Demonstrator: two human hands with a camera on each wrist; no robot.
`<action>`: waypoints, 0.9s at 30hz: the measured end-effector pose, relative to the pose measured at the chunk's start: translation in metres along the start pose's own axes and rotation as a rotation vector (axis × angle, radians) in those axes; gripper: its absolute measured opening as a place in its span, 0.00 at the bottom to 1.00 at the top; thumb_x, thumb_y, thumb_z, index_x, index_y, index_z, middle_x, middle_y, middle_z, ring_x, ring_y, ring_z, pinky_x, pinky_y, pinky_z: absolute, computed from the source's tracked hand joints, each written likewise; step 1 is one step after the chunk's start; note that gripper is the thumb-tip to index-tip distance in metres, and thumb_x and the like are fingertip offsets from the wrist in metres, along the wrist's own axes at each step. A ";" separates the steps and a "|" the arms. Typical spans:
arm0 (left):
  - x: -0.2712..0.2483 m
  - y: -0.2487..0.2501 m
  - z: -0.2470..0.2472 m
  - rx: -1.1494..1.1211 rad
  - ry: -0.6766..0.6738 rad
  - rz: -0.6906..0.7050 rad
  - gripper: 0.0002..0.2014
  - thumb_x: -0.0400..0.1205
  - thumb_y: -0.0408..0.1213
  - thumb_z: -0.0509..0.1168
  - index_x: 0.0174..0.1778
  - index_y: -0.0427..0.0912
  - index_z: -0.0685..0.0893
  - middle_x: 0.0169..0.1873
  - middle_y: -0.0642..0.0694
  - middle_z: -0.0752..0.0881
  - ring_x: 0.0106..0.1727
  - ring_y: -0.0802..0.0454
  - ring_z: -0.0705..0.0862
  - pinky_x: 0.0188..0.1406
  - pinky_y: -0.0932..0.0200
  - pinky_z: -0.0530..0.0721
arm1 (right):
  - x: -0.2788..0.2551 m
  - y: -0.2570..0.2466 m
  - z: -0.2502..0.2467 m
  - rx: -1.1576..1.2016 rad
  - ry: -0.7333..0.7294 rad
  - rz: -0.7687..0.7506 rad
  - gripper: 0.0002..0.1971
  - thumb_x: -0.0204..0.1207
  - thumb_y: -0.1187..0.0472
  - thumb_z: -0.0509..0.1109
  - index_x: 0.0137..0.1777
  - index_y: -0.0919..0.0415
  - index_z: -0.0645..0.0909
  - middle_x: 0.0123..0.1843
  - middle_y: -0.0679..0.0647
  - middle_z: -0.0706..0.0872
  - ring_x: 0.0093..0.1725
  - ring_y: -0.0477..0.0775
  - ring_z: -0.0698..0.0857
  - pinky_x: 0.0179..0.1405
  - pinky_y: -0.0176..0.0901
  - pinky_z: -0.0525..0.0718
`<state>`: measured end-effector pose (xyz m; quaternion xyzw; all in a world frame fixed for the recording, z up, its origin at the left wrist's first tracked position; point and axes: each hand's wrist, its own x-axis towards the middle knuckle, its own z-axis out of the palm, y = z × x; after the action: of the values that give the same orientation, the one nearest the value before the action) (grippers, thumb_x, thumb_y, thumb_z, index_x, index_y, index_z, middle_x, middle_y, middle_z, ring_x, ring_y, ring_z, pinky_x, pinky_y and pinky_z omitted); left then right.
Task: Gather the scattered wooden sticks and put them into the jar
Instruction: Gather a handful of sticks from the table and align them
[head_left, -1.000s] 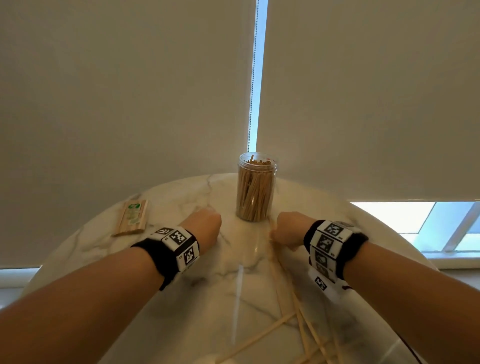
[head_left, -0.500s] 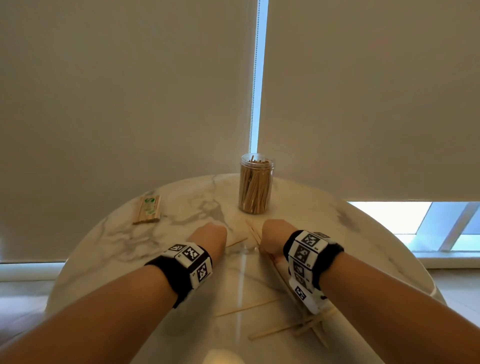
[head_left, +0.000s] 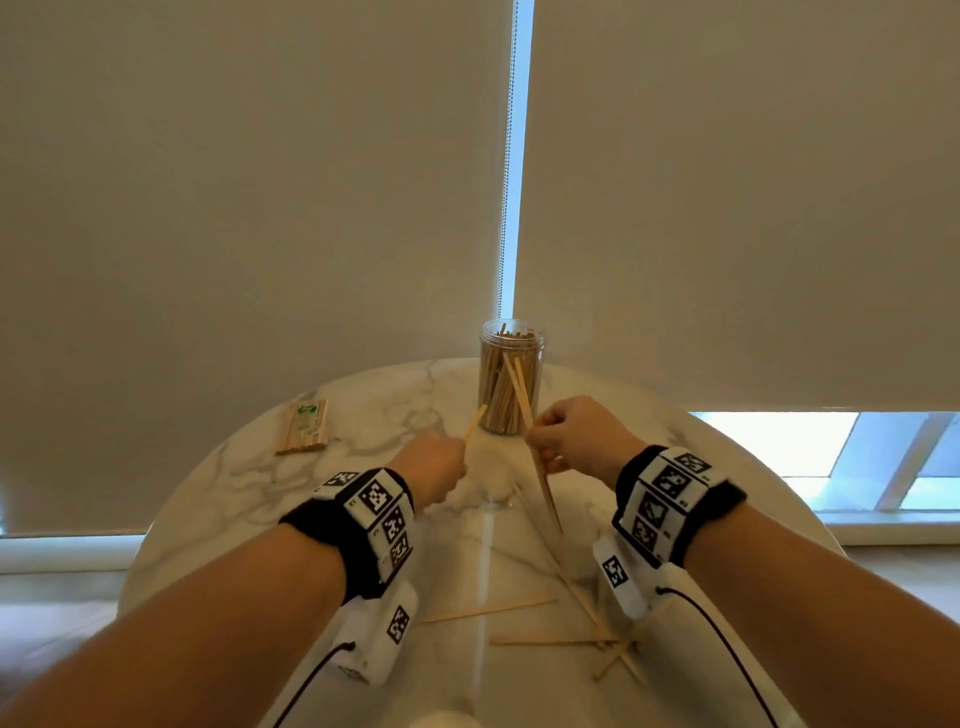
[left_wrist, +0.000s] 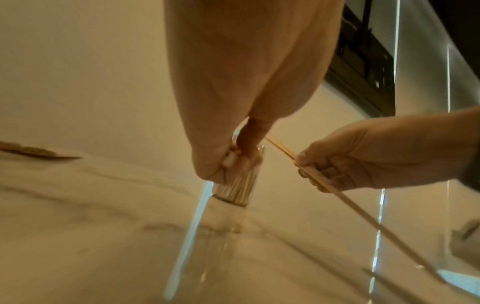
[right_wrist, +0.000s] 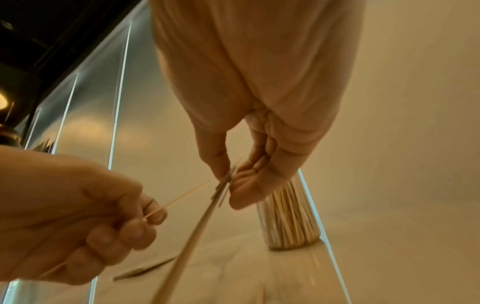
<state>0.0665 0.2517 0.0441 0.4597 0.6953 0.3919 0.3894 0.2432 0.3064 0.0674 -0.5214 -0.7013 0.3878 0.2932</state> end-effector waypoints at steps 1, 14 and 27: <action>-0.002 0.007 0.004 -0.119 0.008 0.002 0.10 0.87 0.32 0.53 0.40 0.39 0.74 0.30 0.43 0.73 0.25 0.51 0.67 0.24 0.60 0.64 | -0.003 -0.003 -0.002 0.047 0.026 -0.045 0.06 0.77 0.69 0.73 0.48 0.75 0.84 0.34 0.60 0.87 0.30 0.51 0.87 0.36 0.44 0.92; -0.008 0.031 0.022 -0.363 0.074 0.249 0.15 0.92 0.44 0.52 0.49 0.41 0.80 0.38 0.44 0.83 0.32 0.51 0.79 0.30 0.55 0.79 | -0.033 -0.020 0.034 0.096 0.130 -0.363 0.05 0.76 0.62 0.77 0.50 0.57 0.86 0.40 0.51 0.93 0.38 0.45 0.92 0.43 0.43 0.92; -0.012 0.031 -0.010 -0.813 0.052 0.257 0.12 0.93 0.46 0.51 0.56 0.43 0.76 0.25 0.51 0.72 0.26 0.55 0.72 0.36 0.52 0.85 | -0.053 -0.023 0.045 0.203 -0.196 -0.064 0.06 0.81 0.67 0.74 0.52 0.72 0.83 0.43 0.66 0.93 0.35 0.53 0.92 0.39 0.42 0.92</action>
<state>0.0709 0.2466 0.0785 0.3416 0.4311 0.6908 0.4693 0.2099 0.2411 0.0627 -0.4259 -0.7001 0.4963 0.2867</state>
